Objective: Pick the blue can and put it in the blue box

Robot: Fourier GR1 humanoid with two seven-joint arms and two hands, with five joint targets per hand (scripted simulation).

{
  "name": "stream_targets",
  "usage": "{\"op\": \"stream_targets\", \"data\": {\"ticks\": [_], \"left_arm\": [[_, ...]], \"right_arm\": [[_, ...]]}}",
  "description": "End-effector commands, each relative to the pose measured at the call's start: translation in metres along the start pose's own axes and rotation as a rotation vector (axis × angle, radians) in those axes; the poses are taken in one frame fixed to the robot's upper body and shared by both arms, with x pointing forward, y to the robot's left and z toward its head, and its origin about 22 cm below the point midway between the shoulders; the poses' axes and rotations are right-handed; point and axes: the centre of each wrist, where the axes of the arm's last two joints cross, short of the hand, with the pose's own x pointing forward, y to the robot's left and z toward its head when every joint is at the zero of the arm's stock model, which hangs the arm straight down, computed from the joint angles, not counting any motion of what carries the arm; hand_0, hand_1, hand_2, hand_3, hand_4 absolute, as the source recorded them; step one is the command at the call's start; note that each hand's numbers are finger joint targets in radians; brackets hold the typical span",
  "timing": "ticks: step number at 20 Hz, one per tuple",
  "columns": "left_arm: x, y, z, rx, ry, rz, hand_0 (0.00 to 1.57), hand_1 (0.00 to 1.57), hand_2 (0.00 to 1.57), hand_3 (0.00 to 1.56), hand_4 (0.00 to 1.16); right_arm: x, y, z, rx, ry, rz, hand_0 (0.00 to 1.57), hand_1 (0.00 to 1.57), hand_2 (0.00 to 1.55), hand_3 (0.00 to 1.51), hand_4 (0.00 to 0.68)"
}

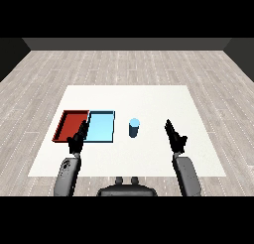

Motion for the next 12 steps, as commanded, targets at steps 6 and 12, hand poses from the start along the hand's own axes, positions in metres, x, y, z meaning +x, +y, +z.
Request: {"op": "stream_targets", "data": {"ticks": [6,12], "left_arm": [[-0.005,0.007,0.007,0.001,-0.035,0.026,0.00,0.00,0.00,0.00,0.00],[0.021,0.006,-0.006,-0.022,-0.454,0.135,0.00,0.00,0.00,0.00,0.00]], "right_arm": [[0.023,0.051,-0.052,-0.038,-0.062,0.036,0.00,0.00,0.00,0.00,0.000],[0.045,0.030,-0.064,0.082,-0.284,-0.171,0.00,0.00,0.00,0.00,0.000]]}}
